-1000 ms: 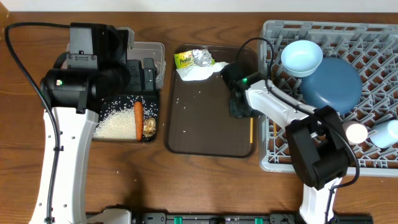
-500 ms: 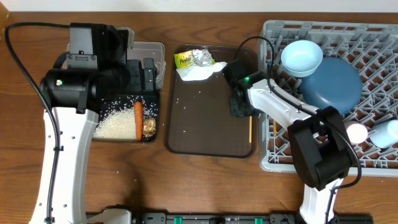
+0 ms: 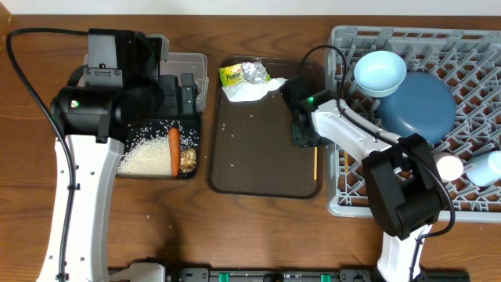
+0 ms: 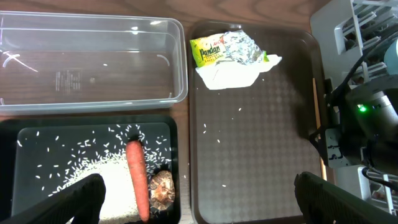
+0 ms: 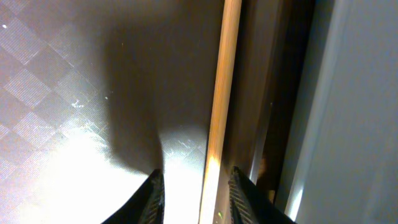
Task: Sort waste into correct bins and load items into the dishwasher rack
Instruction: 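Return the right gripper to the brown tray and grasp the second chopstick, then carry the chopstick right and drop it into the rack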
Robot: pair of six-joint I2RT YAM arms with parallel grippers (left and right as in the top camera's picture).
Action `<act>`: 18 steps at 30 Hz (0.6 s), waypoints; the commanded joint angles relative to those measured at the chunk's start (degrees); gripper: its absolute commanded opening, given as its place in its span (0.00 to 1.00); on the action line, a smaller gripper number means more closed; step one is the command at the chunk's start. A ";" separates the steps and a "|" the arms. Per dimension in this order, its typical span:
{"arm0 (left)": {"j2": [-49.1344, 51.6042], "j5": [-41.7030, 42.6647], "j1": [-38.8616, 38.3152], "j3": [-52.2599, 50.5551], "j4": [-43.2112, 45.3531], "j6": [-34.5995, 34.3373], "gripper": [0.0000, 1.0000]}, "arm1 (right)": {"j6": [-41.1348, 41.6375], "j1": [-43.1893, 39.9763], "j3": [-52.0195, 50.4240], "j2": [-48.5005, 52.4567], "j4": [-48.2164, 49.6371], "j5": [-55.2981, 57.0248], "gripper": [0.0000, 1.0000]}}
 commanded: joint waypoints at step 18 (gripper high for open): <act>0.11 0.28 0.04 0.15 0.04 -0.07 0.98 | -3.80 -1.14 0.85 3.19 4.57 -12.85 0.01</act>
